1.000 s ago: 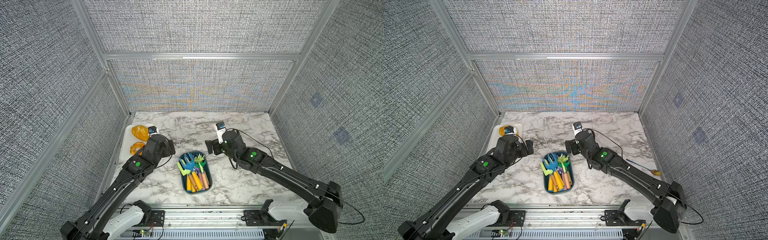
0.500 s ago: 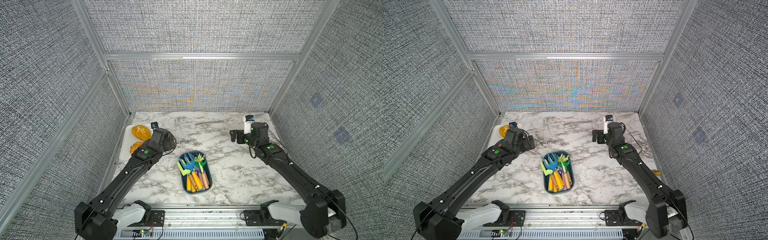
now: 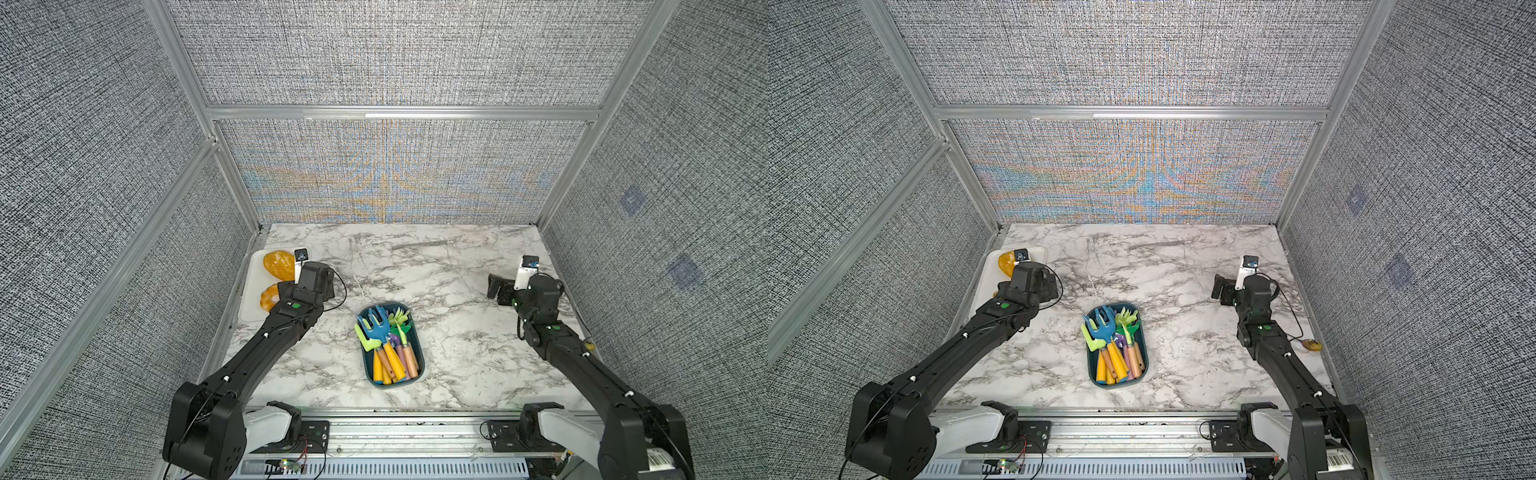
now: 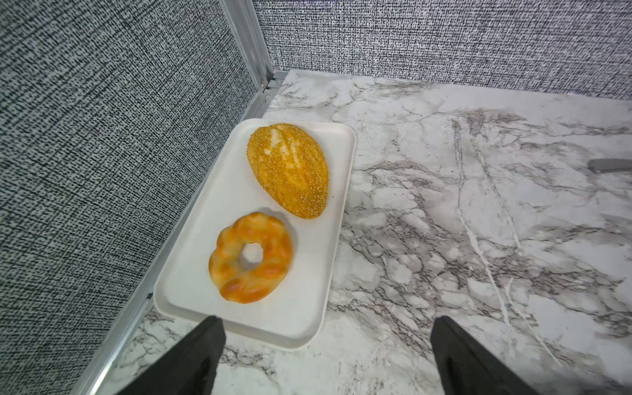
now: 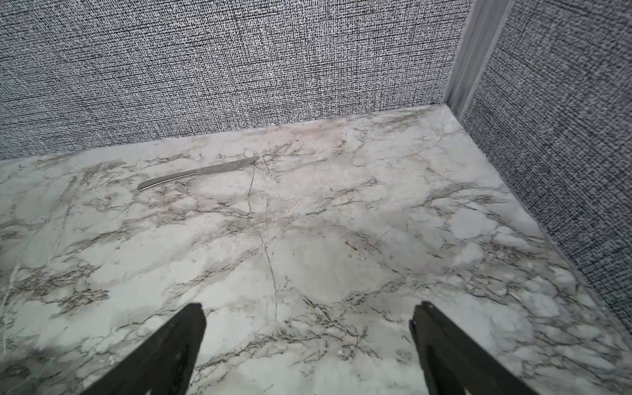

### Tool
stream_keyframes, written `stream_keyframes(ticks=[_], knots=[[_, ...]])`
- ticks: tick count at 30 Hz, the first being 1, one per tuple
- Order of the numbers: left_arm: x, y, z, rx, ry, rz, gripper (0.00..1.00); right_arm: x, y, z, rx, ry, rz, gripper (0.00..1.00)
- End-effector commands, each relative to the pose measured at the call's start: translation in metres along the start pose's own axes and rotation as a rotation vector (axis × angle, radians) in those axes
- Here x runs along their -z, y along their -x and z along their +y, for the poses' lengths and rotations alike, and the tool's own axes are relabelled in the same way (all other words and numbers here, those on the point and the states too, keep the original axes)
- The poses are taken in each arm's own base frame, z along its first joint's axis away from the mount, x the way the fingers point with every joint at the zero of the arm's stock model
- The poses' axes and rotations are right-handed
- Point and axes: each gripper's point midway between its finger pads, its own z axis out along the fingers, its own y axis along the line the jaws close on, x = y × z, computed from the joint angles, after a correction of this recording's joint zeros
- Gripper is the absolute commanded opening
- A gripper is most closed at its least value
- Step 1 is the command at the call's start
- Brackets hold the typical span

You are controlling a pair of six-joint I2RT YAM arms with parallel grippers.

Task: Put the rake into the storage box
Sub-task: Reset both arms

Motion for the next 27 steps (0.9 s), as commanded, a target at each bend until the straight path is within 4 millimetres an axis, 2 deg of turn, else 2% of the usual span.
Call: stream_keyframes(ticks=[1, 5, 10, 13, 15, 21, 23, 27], knots=[[-0.006, 0.002, 0.012, -0.005, 0.041, -0.062, 0.99, 0.011, 0.018, -0.01, 0.029, -0.053, -0.14, 0.99], [-0.016, -0.016, 0.012, 0.004, -0.032, -0.081, 0.99, 0.02, 0.001, -0.026, 0.03, -0.122, -0.177, 0.99], [-0.017, -0.01, 0.015, -0.029, -0.051, -0.114, 0.99, 0.025, 0.0, -0.031, 0.041, -0.144, -0.244, 0.99], [-0.027, -0.005, 0.023, -0.001, -0.04, -0.122, 0.99, 0.027, -0.004, -0.031, 0.044, -0.138, -0.272, 0.99], [-0.037, -0.005, 0.025, -0.004, -0.037, -0.128, 0.99, 0.03, -0.013, -0.035, 0.036, -0.149, -0.299, 0.99], [-0.075, -0.025, 0.031, 0.016, -0.023, -0.122, 0.99, 0.028, -0.034, -0.041, 0.035, -0.165, -0.308, 0.99], [-0.078, -0.026, 0.024, -0.026, -0.056, -0.104, 0.99, 0.023, -0.036, -0.041, 0.041, -0.166, -0.302, 0.99], [-0.074, -0.02, 0.034, -0.024, -0.022, -0.171, 0.99, 0.011, -0.029, -0.031, 0.069, -0.127, -0.319, 0.99]])
